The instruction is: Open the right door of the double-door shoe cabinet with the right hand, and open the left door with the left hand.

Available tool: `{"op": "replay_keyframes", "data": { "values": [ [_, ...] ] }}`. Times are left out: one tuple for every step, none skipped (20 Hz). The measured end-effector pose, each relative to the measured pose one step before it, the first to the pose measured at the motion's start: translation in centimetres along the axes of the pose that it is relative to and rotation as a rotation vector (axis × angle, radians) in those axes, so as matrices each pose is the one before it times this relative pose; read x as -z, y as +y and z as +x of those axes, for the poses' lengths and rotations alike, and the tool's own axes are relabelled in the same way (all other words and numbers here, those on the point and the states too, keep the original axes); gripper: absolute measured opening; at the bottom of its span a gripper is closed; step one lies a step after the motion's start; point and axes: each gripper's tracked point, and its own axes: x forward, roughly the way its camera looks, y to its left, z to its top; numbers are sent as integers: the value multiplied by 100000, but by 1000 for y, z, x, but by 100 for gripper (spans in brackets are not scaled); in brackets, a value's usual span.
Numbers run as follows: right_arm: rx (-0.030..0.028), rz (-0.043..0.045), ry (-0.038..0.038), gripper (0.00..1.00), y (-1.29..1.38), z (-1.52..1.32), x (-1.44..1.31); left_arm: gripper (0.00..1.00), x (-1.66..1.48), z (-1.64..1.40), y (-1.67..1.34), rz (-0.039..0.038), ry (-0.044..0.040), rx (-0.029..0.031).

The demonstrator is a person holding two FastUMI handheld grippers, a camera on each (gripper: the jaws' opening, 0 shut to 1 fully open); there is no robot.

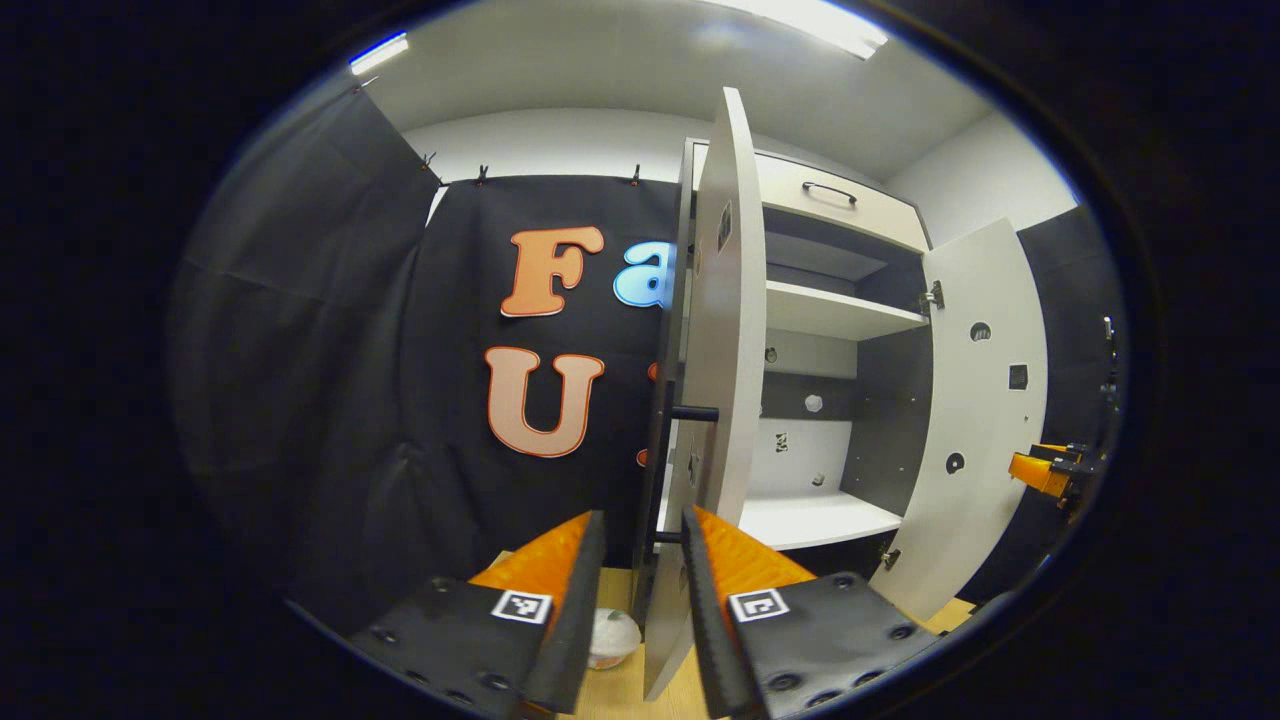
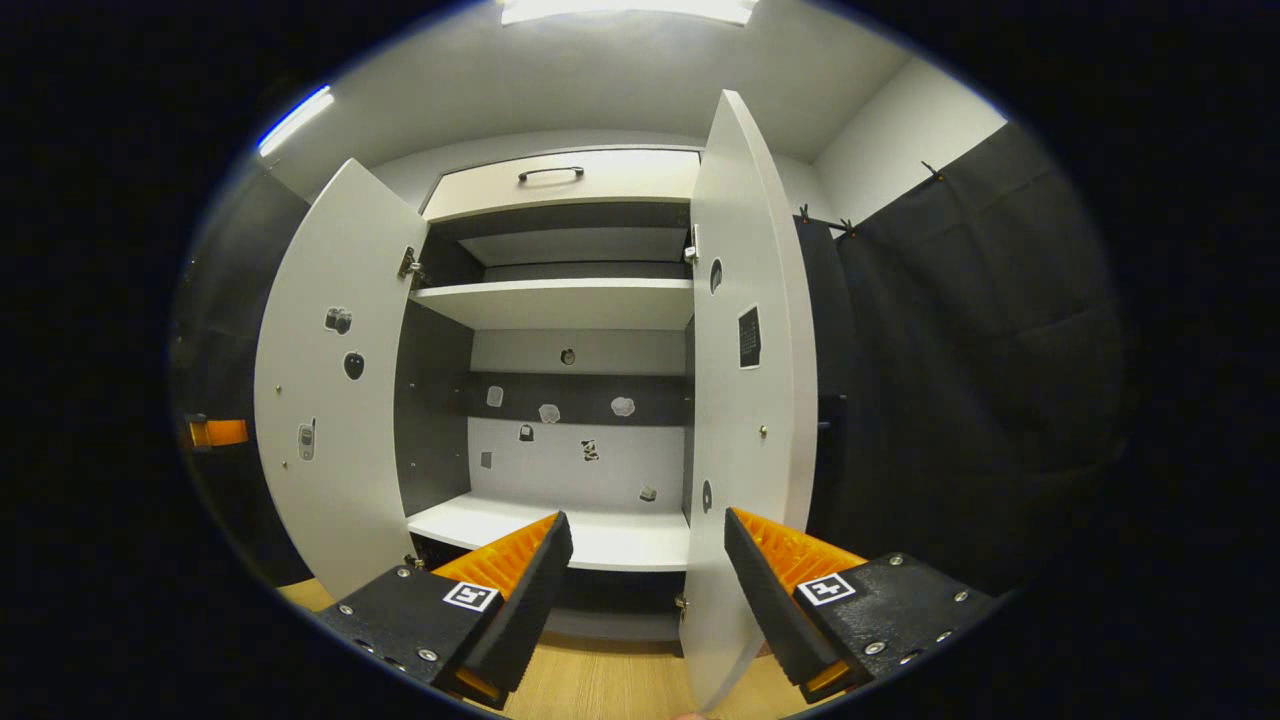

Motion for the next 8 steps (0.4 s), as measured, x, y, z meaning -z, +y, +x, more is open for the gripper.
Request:
{"op": "replay_keyframes", "data": {
  "values": [
    [229,-240,23,93,-247,-297,-209,61,-141,-213,-25,404,-356,-151],
    [222,-430,-249,93,-280,-275,-264,74,-246,-231,-141,855,-753,295],
    [232,-530,-548,93,-277,-316,-342,86,-490,-211,-109,1519,-908,-376],
    [3,-701,-656,93,-296,-327,-369,89,-714,-536,145,1897,-834,-1310],
    [248,-494,-608,93,-319,-313,-360,96,-378,-614,-240,1518,-582,-1789],
    [183,-203,-529,93,-274,-233,-259,98,-353,-712,-423,1188,-1006,-861],
    [106,72,-366,93,-188,-211,-212,96,-481,-302,-326,955,-1164,-193],
    [22,259,-166,93,-174,-194,-130,96,-296,-226,-311,474,-808,-84]
  ]
}}
